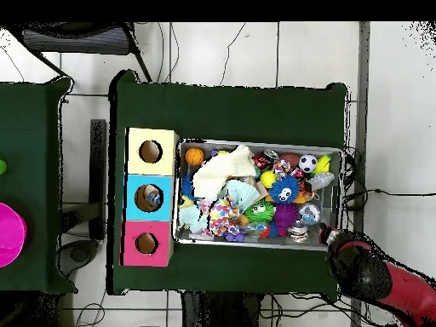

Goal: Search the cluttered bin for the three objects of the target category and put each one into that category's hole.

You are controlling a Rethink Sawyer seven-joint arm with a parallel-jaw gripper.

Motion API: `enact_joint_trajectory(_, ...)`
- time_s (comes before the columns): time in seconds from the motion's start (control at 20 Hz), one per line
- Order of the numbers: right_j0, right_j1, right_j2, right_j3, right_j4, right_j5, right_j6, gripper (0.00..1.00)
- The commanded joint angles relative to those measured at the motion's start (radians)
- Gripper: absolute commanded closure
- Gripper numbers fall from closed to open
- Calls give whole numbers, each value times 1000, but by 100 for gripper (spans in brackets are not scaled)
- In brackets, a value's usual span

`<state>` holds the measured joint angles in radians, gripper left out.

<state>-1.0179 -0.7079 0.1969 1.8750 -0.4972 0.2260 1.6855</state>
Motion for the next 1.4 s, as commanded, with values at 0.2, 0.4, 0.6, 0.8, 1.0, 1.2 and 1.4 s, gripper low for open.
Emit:
enact_joint_trajectory(0.2, -19, 118, 98, 64, 159, -143, 236, 0)
enact_joint_trajectory(0.4, -6, 151, 82, 58, 191, -191, 243, 0)
enact_joint_trajectory(0.6, 10, 186, 57, 47, 212, -227, 246, 0)
enact_joint_trajectory(0.8, 24, 230, 25, 30, 223, -255, 243, 0)
enact_joint_trajectory(1.0, 34, 269, -3, 11, 236, -262, 237, 0)
enact_joint_trajectory(1.2, 27, 299, -14, 3, 250, -270, 233, 0)
enact_joint_trajectory(1.4, 21, 311, -22, 4, 256, -287, 232, 0)
